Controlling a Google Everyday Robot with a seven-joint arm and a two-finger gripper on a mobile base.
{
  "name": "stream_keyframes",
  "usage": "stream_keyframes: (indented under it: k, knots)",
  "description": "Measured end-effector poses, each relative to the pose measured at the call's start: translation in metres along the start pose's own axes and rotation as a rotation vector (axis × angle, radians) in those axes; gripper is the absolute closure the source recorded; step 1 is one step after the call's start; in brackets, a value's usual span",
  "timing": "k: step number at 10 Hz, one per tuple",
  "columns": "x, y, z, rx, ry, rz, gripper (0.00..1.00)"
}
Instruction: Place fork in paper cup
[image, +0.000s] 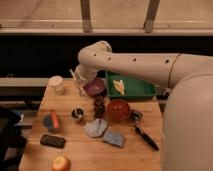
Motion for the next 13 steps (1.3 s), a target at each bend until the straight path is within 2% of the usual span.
stream_keyframes:
  k: [2,3,13]
  knots:
    - [-0.0194,-0.0005,0.0062,-0.043,-0.067,-0.003,1.0]
    - [-0.0205,-0.0033,0.0061,-0.045,-0.075,0.001,1.0]
    - [-0.0208,-0.0012,0.007,-0.047,-0.074,-0.002,1.0]
